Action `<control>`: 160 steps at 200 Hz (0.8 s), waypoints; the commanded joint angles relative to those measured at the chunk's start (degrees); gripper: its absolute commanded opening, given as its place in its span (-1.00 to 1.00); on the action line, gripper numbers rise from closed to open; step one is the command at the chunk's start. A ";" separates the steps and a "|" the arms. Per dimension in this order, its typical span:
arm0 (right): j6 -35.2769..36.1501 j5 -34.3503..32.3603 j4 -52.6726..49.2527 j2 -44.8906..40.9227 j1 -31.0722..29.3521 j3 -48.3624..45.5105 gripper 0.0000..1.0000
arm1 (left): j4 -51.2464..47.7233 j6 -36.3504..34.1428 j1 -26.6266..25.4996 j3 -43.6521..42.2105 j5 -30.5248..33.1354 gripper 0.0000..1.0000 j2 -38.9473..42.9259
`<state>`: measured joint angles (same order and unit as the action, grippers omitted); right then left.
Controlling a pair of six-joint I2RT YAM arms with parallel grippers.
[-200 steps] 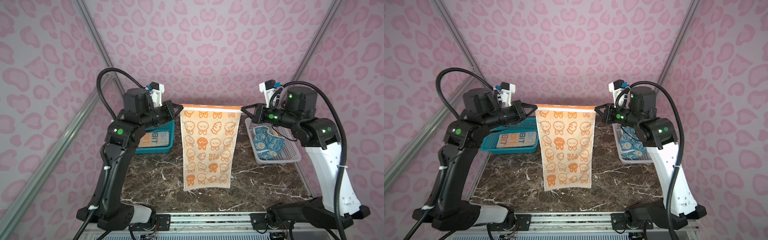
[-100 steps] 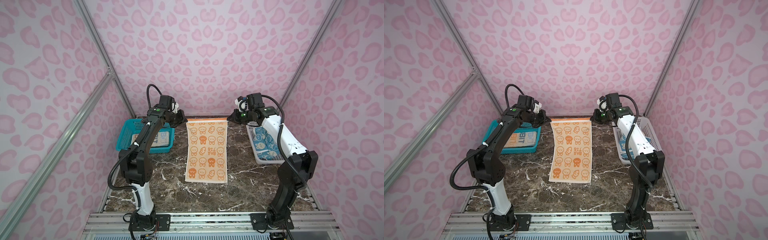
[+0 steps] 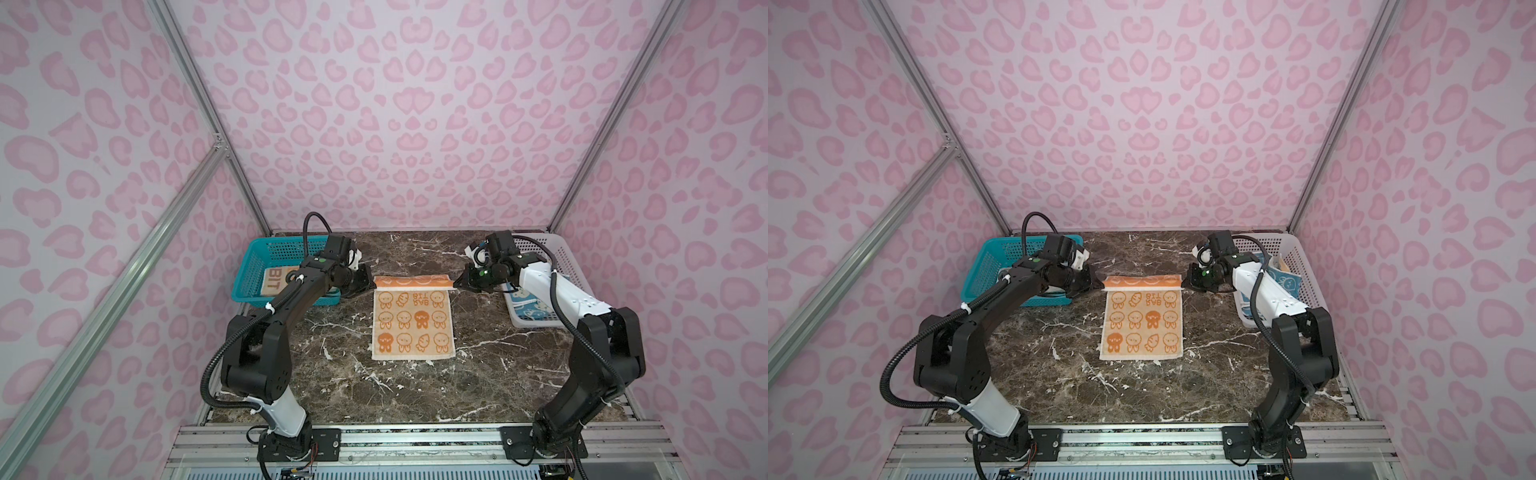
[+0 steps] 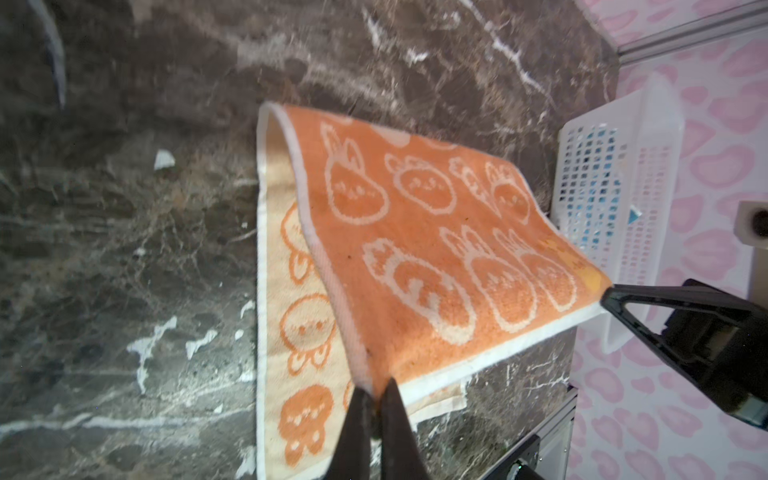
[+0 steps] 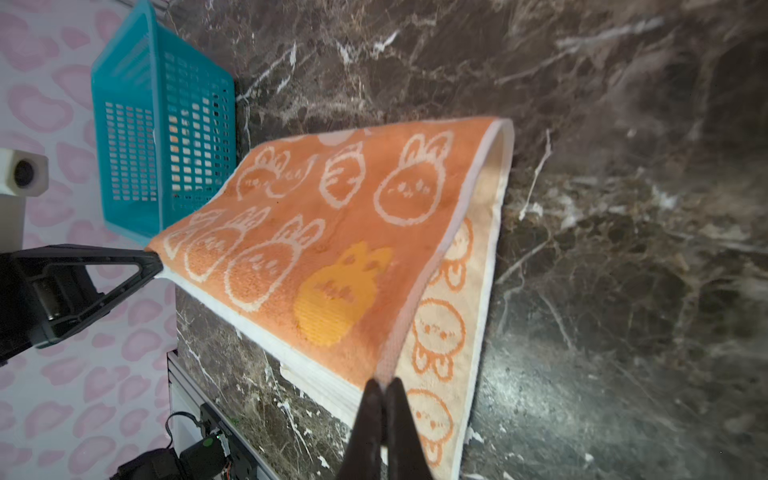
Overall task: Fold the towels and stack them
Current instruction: 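Lower the folded edge and draw both grippers back toward the robot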
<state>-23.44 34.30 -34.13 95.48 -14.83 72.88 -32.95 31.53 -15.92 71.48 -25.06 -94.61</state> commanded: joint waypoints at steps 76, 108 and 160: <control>-4.90 -6.67 11.51 -10.26 -8.55 -27.18 -1.00 | 7.38 2.05 -3.22 -24.97 7.81 -0.95 14.20; -6.42 -7.37 14.98 -9.79 -9.51 -31.20 -1.00 | 8.81 3.16 -4.60 -28.83 8.07 -0.96 15.37; -4.92 -9.09 10.05 -11.64 -9.43 -26.38 -1.00 | 7.89 3.80 -5.74 -27.53 8.35 -0.95 16.88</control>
<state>-29.34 29.93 -20.01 85.08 -24.38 43.88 -23.99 34.92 -21.71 42.15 -20.60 -78.63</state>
